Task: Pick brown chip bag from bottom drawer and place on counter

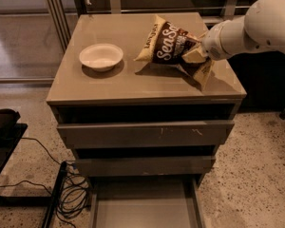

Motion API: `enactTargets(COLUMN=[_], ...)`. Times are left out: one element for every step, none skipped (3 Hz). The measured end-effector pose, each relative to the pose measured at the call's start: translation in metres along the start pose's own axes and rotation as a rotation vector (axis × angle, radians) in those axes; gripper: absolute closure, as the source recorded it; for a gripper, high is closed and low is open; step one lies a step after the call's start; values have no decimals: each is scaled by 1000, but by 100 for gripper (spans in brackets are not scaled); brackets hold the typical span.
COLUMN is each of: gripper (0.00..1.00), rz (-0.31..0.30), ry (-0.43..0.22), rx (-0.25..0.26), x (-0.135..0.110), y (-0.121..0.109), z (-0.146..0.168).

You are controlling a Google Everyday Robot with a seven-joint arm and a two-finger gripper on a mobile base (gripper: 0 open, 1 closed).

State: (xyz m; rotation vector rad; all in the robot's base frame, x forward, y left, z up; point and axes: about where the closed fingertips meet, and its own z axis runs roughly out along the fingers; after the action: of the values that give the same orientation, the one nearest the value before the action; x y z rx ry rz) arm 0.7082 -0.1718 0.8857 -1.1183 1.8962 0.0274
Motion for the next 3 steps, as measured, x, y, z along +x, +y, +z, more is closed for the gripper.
enactTargets(gripper=[100, 82, 58], rz=[26, 26, 26], ry=[19, 20, 20], rx=[-60, -64, -64], x=[21, 19, 19], y=[11, 11, 11], z=[16, 15, 15])
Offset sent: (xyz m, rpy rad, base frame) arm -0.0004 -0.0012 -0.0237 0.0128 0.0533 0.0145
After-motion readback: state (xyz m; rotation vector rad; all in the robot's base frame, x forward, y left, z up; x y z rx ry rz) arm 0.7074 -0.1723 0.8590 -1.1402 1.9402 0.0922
